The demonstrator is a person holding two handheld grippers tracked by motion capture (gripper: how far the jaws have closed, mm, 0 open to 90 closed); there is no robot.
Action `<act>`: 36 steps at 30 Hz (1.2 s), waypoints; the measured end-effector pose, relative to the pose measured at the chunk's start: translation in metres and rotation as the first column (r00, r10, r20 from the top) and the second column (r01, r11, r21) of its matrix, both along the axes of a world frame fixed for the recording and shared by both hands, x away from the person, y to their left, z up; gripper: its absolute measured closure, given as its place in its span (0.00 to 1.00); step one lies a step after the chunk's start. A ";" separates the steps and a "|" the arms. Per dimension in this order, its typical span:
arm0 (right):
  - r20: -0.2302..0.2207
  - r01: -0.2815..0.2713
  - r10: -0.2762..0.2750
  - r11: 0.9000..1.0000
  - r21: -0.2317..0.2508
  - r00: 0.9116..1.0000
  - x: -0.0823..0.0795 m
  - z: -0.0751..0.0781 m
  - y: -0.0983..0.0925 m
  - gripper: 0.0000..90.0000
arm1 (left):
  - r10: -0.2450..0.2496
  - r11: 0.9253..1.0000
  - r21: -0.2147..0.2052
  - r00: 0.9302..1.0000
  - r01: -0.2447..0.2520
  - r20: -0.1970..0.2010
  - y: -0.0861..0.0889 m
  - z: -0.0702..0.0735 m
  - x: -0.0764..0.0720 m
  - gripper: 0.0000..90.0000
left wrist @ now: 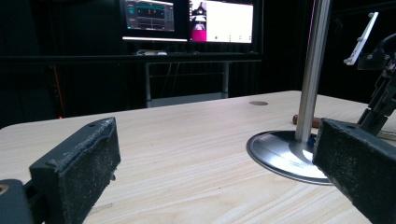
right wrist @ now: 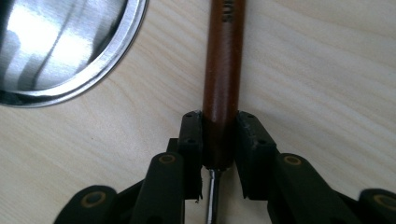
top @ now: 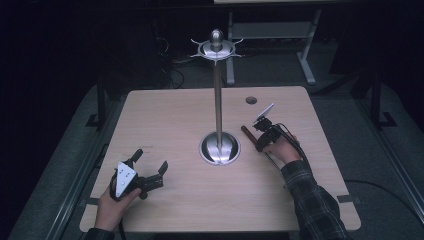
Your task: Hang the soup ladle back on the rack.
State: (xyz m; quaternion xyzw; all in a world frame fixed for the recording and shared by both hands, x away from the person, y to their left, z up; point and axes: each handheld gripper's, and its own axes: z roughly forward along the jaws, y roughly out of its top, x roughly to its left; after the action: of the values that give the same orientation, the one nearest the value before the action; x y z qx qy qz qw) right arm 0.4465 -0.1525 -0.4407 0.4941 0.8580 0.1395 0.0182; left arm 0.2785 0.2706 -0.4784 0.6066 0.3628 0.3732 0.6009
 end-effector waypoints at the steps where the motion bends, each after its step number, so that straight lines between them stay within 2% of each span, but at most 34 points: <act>1: 0.005 -0.004 0.004 1.000 -0.002 1.000 0.000 0.000 0.000 0.82 | 0.001 1.000 0.007 1.000 -0.001 -0.002 0.001 0.000 0.000 0.00; 6: 0.013 0.009 -0.009 1.000 0.014 1.000 -0.002 0.001 -0.003 0.82 | 0.001 1.000 0.004 1.000 -0.001 -0.003 0.001 0.000 0.000 0.00; 10: 0.034 0.011 -0.012 0.999 0.045 0.999 -0.006 0.010 -0.007 0.82 | 0.002 1.000 -0.008 1.000 -0.002 -0.001 0.000 0.000 0.000 0.00; 17: 0.131 0.019 -0.038 0.990 0.139 0.991 -0.017 0.036 -0.025 0.82 | 0.004 1.000 -0.011 1.000 -0.004 -0.007 0.001 0.000 0.001 0.00; 22: 0.199 0.009 -0.048 0.981 0.193 0.979 -0.028 0.053 -0.036 0.82 | 0.004 1.000 -0.010 1.000 -0.004 -0.008 0.000 0.000 0.001 0.00; 24: 0.239 -0.004 -0.048 0.978 0.211 0.970 -0.032 0.057 -0.040 0.82 | 0.006 1.000 -0.009 1.000 -0.006 -0.007 0.000 0.000 0.001 0.00; 28: 0.292 -0.022 -0.054 0.968 0.251 0.955 -0.043 0.060 -0.048 0.82 | 0.006 1.000 -0.006 1.000 -0.006 -0.008 0.000 0.000 0.001 0.00; 30: 0.298 -0.033 -0.049 0.964 0.264 0.953 -0.045 0.062 -0.051 0.82 | 0.006 1.000 -0.007 1.000 -0.006 -0.008 0.000 0.000 0.001 0.00; 36: 0.364 -0.052 -0.073 0.945 0.322 0.928 -0.056 0.072 -0.065 0.82 | 0.004 1.000 -0.005 1.000 -0.004 -0.009 0.000 0.000 0.001 0.00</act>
State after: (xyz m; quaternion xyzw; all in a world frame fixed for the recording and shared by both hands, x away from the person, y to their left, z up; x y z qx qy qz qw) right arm 0.3907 -0.2174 -0.3692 0.4596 0.8011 0.3704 0.0989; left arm 0.2796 0.2701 -0.4784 0.6060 0.3679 0.3708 0.5999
